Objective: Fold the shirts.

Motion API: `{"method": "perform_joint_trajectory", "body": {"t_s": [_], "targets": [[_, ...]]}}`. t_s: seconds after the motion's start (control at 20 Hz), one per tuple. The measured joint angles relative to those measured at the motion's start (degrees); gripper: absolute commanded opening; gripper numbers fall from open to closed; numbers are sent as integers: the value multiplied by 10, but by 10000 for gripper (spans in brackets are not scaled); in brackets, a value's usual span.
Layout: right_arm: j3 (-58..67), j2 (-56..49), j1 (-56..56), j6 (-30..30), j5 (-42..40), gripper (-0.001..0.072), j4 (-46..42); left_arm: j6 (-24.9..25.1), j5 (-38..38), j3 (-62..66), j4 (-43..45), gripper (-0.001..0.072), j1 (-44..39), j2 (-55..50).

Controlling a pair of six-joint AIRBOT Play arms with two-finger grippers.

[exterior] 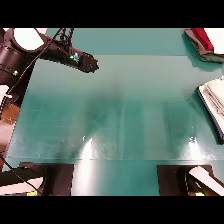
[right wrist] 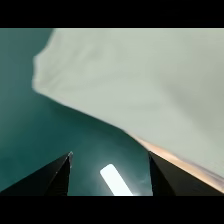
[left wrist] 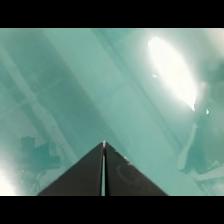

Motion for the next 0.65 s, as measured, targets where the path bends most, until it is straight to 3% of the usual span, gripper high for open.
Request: {"method": "perform_joint_trajectory", "body": {"t_s": [0.1, 0.15, 0.4, 0.65], "targets": [[-1, 0, 61, 0, -4, 128, 33, 0, -2, 0, -2, 26, 0, 0], [-2, 0, 91, 0, -5, 19, 46, 0, -2, 0, -2, 26, 0, 0], [-3, 1, 210, 0, -13, 14, 72, 0, 6, 0, -4, 26, 0, 0], [-3, 1, 257, -1, -19, 14, 78, 0, 7, 0, -4, 27, 0, 0]]}}
